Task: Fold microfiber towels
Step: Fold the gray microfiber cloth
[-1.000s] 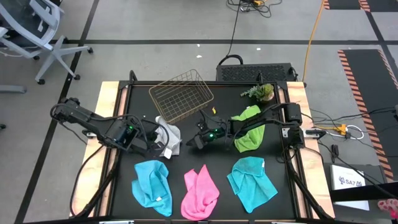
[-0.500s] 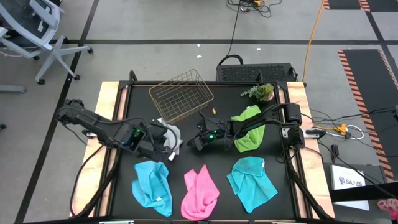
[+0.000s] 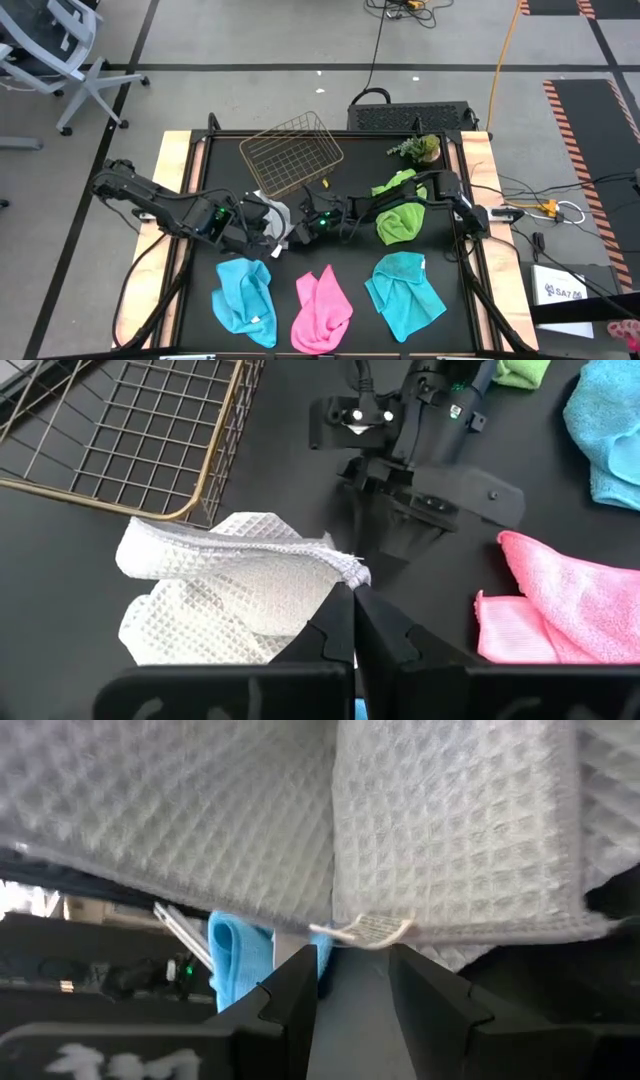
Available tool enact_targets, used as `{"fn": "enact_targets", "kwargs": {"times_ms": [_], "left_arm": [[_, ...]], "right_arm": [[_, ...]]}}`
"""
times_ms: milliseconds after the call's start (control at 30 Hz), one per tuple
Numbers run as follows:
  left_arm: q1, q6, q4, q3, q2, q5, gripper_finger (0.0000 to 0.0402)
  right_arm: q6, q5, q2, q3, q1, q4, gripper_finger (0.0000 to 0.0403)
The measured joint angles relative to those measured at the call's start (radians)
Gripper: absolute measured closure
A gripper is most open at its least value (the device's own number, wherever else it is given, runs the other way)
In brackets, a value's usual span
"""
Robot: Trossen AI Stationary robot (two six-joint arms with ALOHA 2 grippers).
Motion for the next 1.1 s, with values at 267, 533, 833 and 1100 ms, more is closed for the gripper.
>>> {"fn": "enact_targets", "kwargs": {"times_ms": [267, 533, 833, 1100], "left_arm": [[-0.001, 0.014, 0.000, 0.000, 0.000, 0.005, 0.0401], [0.000, 0.030, 0.000, 0.000, 0.000, 0.012, 0.0401], [0.000, 0.031, 0.000, 0.001, 0.000, 0.028, 0.0401], [0.000, 0.037, 0.000, 0.001, 0.000, 0.028, 0.0401]], "right_arm": [[-0.017, -0.025, -0.002, 0.003, -0.017, -0.102, 0.0282], [-0.016, -0.030, -0.001, 0.001, -0.029, -0.250, 0.0274], [-0.008, -0.028, -0.001, 0.001, -0.054, -0.308, 0.0239], [-0.001, 0.001, -0.002, 0.001, -0.067, -0.347, 0.0236]]}}
